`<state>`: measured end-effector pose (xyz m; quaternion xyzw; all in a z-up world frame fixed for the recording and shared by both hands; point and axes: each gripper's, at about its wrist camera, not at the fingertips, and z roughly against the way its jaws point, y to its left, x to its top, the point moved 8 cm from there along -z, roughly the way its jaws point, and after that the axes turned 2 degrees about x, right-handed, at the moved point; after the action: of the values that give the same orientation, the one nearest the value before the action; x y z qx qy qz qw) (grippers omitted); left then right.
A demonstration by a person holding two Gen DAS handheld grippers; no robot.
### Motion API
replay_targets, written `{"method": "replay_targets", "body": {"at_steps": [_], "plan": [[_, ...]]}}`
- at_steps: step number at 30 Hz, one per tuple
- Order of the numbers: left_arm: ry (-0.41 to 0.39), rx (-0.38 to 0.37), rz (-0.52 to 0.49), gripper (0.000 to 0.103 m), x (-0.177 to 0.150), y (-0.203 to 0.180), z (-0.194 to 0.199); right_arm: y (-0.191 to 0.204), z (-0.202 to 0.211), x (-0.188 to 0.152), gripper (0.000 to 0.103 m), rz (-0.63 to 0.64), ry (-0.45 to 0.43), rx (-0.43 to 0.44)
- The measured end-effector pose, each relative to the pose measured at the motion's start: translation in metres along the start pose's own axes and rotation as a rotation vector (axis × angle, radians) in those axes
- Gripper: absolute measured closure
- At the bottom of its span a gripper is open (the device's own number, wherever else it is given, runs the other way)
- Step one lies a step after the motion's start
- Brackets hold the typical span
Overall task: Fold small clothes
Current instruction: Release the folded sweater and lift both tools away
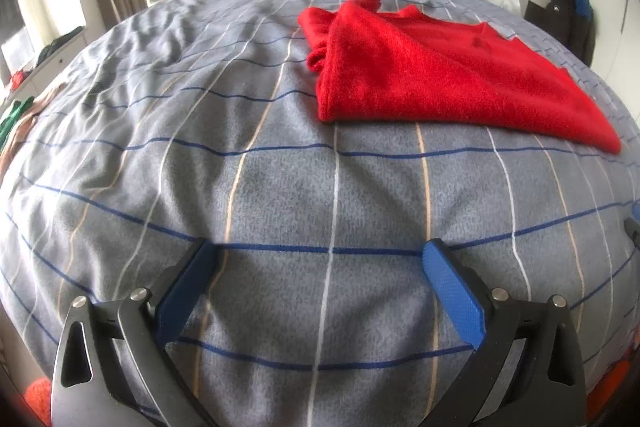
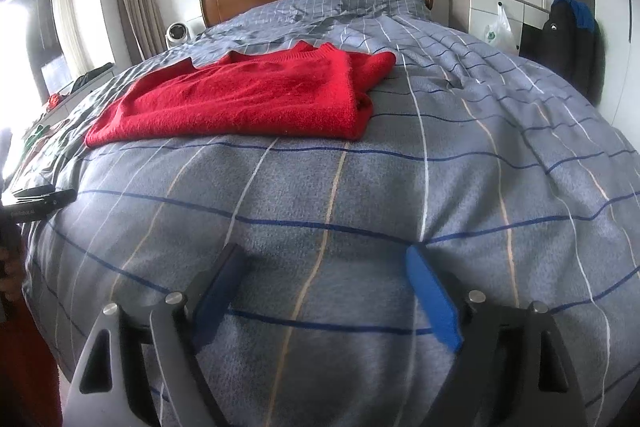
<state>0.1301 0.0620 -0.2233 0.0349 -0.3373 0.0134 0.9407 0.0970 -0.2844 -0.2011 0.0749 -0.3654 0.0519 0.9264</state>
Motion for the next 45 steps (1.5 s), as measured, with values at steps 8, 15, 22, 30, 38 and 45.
{"method": "replay_targets", "body": {"at_steps": [8,15,22,30,38,45], "plan": [[-0.004,0.001,-0.002,0.001,0.0,-0.001,0.0,0.0,0.0,0.0,0.02,0.001,0.0,-0.001],[-0.013,0.003,-0.006,0.001,0.0,-0.001,0.0,0.0,0.001,0.0,0.02,-0.005,-0.006,0.001],[-0.04,0.01,-0.008,0.001,0.0,-0.001,0.0,-0.004,0.011,0.035,0.02,-0.066,0.051,0.077],[-0.052,0.004,-0.008,0.001,0.001,-0.002,0.0,-0.028,-0.046,0.169,0.049,-0.121,0.122,0.123],[-0.061,-0.002,-0.015,0.001,0.001,-0.002,-0.001,-0.038,-0.148,0.21,0.061,-0.154,0.243,0.069],[-0.061,-0.005,-0.016,0.0,0.004,-0.002,-0.005,-0.035,-0.178,0.212,0.099,-0.111,0.23,0.04]]}}
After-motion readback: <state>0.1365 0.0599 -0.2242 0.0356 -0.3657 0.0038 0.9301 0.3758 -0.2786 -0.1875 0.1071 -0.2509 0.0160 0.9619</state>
